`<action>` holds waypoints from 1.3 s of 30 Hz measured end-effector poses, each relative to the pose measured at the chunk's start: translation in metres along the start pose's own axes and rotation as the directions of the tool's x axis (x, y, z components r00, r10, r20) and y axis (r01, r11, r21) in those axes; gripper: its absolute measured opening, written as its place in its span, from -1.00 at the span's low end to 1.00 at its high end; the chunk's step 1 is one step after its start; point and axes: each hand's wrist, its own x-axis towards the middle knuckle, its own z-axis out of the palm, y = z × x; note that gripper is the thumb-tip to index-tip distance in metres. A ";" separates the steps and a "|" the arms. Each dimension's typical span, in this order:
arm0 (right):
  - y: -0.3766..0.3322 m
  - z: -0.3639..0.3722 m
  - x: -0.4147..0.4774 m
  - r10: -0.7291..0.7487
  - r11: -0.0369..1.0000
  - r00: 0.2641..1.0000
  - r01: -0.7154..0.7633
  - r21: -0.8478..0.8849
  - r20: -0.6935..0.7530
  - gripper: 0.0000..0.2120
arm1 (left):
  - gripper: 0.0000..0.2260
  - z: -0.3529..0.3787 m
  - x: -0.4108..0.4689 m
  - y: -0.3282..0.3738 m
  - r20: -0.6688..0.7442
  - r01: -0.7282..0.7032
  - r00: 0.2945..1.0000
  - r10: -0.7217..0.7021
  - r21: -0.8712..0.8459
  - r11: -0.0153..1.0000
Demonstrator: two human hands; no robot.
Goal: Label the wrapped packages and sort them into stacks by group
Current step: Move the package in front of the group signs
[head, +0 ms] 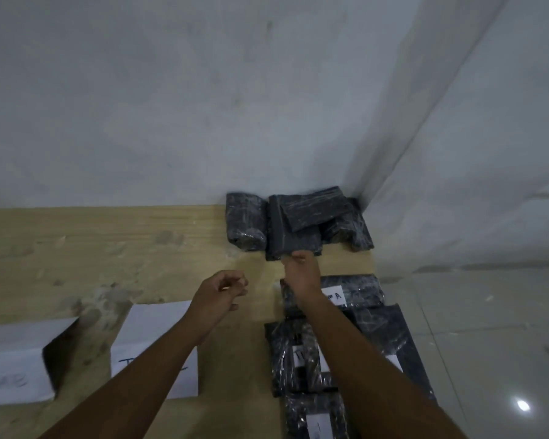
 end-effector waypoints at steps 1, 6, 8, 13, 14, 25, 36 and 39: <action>-0.010 0.003 0.014 -0.009 1.000 1.000 0.009 0.006 0.005 -0.83 | -0.93 -0.002 0.004 0.002 -0.018 0.000 1.000 0.000 -0.003 1.000; -0.050 0.006 0.070 0.012 0.992 1.000 -0.009 0.126 -0.021 -0.78 | -0.91 -0.010 0.012 0.010 -0.057 0.001 0.998 -0.002 -0.015 1.000; -0.056 0.006 0.087 0.036 0.993 0.999 -0.035 0.113 -0.006 -0.69 | -0.90 -0.012 0.013 0.011 -0.064 0.002 0.998 -0.003 -0.017 1.000; -0.062 0.010 0.104 0.145 0.963 0.989 -0.146 0.227 0.022 -0.54 | -0.87 -0.019 0.012 0.009 -0.084 0.015 0.996 -0.017 -0.031 0.999; -0.063 0.010 0.103 0.150 0.956 0.988 -0.152 0.250 0.028 -0.52 | -0.87 -0.021 0.011 0.008 -0.085 0.021 0.996 -0.024 -0.035 0.999; -0.029 -0.002 0.036 -0.148 0.932 0.975 0.194 0.306 -0.166 -0.88 | -0.89 -0.042 -0.018 0.003 -0.076 0.014 0.997 -0.020 -0.080 0.997; 0.043 -0.003 -0.138 -0.088 0.960 0.982 0.038 0.279 0.169 -0.80 | -0.68 -0.082 -0.083 -0.036 -0.120 0.026 0.992 -0.040 -0.120 0.992; 0.073 0.004 -0.162 -0.003 0.974 0.964 -0.057 0.220 0.266 -0.85 | -0.63 -0.106 -0.102 -0.057 -0.110 0.003 0.994 -0.010 -0.063 0.998</action>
